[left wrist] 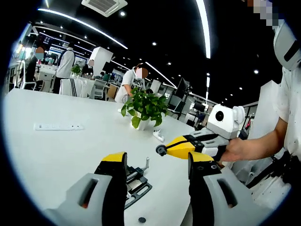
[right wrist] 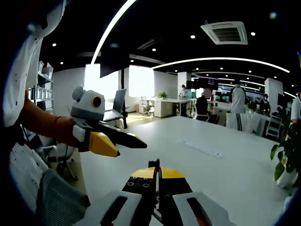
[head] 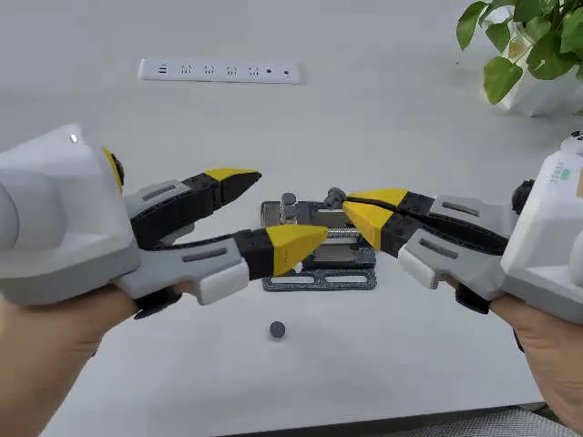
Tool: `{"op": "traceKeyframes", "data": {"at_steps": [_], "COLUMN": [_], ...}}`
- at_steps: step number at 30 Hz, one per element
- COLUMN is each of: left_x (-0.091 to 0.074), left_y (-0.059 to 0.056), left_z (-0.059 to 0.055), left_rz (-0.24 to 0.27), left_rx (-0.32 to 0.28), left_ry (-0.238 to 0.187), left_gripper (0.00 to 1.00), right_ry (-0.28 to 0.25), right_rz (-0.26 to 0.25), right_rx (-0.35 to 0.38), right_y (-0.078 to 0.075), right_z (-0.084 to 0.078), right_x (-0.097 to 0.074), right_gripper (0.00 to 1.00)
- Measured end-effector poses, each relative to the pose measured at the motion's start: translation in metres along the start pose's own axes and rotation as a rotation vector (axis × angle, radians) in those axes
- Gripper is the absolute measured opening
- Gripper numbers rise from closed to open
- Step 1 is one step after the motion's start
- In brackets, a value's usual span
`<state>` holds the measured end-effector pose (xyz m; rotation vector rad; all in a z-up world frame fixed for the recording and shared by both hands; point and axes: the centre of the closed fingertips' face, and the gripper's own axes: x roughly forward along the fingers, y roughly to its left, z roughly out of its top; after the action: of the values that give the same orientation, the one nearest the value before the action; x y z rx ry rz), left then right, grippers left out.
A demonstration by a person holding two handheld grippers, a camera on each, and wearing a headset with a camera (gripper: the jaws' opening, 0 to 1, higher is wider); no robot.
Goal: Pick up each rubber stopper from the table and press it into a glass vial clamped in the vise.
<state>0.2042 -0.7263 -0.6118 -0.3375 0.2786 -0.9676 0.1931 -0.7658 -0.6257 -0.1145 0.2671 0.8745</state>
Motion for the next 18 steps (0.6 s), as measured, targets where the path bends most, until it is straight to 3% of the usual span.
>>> {"op": "traceKeyframes", "data": {"at_steps": [6, 10, 13, 18], "left_x": [0.004, 0.006, 0.008, 0.010], "left_y": [0.004, 0.002, -0.002, -0.002], "left_z": [0.006, 0.006, 0.009, 0.012], "left_rz": [0.016, 0.010, -0.010, -0.011], "left_rx": [-0.101, -0.117, -0.166, -0.192], "left_ry": [-0.028, -0.031, -0.047, -0.062], "left_gripper": [0.34, 0.27, 0.20, 0.17], "right_ry": [-0.038, -0.051, -0.063, -0.072], "right_rz": [-0.026, -0.028, -0.033, -0.041], "right_rx": [0.011, 0.008, 0.007, 0.000], "right_y": [-0.001, 0.003, 0.003, 0.003], "right_z": [0.013, 0.018, 0.022, 0.026], "right_x": [0.001, 0.002, 0.002, 0.003], "right_gripper": [0.00, 0.00, 0.00, 0.00]}}
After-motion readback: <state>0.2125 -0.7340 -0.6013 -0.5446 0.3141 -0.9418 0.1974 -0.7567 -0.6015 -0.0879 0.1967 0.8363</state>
